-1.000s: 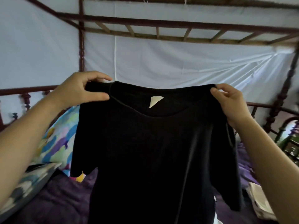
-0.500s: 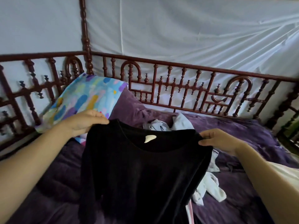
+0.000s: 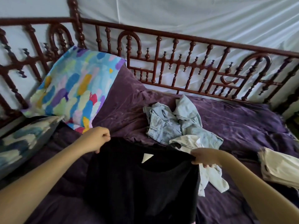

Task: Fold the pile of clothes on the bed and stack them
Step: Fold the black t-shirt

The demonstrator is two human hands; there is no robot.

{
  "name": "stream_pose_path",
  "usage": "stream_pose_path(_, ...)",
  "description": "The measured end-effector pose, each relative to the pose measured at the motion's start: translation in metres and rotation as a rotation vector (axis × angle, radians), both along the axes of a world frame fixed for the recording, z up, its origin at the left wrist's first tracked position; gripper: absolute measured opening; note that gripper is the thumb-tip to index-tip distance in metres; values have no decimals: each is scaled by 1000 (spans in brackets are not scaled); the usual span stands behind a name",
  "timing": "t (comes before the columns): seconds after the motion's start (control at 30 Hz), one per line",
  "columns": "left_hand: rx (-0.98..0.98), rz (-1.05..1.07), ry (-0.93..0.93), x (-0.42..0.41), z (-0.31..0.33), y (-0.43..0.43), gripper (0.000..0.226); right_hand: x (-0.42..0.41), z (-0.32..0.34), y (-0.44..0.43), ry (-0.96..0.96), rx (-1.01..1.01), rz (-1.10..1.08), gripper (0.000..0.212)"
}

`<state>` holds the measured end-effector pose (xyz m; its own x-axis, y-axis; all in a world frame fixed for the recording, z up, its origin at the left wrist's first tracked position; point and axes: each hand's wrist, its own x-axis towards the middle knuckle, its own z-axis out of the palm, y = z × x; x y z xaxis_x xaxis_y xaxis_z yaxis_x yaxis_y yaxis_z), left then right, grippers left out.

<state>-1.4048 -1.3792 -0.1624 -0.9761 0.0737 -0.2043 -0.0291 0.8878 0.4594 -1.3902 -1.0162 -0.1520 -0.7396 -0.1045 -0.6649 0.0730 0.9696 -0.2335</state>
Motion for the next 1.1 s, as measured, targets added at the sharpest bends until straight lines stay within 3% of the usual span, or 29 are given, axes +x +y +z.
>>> stream_pose_path(0.1,210,237,337,-57,11,21,15,-52,4,-13,614,-252,-511,12)
stream_pose_path(0.13,314,299,448,-77,17,30,14,-69,9,-18,823,-287,-624,17)
stream_pose_path(0.17,442,316,504,-95,24,39,21,-84,14,-23,939,-335,-677,25)
stream_pose_path(0.23,683,259,446,-119,24,53,54,-106,18,-28,989,-478,-672,47)
stream_pose_path(0.3,728,223,287,-122,-1,60,80,-112,2,-27,885,-522,-612,69)
stream_pose_path(0.37,650,214,113,-105,-50,63,88,-97,-43,-20,774,-466,-546,77)
stream_pose_path(0.5,397,360,-344,-31,-180,57,87,-16,-162,-5,368,-267,-634,74)
stream_pose_path(0.6,389,587,-543,27,-247,48,78,51,-220,-4,48,-206,-786,69)
stream_pose_path(0.73,475,798,-554,56,-278,40,69,93,-255,-7,-24,-322,-1056,73)
stream_pose_path(0.9,557,1048,-442,36,-289,28,79,101,-269,-10,-12,-453,-1168,68)
stream_pose_path(1.03,696,1067,-635,18,-279,31,16,93,-278,-8,-104,-450,-1245,36)
stream_pose_path(1.07,696,1047,-665,17,-278,32,5,91,-278,-8,-129,-420,-1254,27)
stream_pose_path(1.1,692,1029,-681,18,-279,31,8,90,-278,-9,-147,-386,-1251,20)
